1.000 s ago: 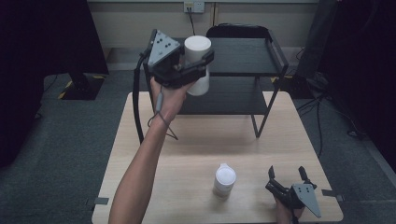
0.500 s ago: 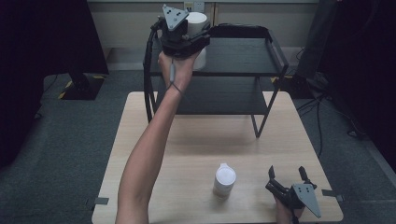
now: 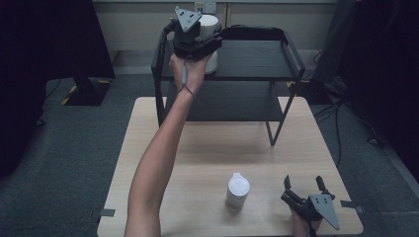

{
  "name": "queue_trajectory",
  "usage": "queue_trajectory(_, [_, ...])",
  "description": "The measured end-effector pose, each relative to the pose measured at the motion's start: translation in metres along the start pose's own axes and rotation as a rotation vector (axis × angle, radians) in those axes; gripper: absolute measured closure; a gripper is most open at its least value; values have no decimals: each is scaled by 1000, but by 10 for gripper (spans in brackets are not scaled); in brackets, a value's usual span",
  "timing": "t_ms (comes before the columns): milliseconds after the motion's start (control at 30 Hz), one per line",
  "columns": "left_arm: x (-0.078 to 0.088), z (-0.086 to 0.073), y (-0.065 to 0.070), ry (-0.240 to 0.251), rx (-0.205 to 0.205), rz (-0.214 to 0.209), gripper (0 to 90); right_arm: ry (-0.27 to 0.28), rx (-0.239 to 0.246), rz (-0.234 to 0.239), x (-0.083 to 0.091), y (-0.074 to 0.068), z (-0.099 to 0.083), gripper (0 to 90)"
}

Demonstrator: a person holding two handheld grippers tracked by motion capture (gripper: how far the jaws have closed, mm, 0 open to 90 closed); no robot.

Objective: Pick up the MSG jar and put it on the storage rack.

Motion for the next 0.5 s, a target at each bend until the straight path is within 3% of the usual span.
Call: queue_trajectory(500, [1, 0, -2, -2, 2, -12, 339, 0, 0, 3, 0, 0, 0, 0])
Point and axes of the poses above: each handheld gripper's, and its own axes: x roughly backward along the jaws, z roughly out of its top, y roughly to its right, the point moved 6 cm from there along -x, roughly forward along the jaws, and after that the axes turned 5 degrees about -y, right-handed, at the moved point
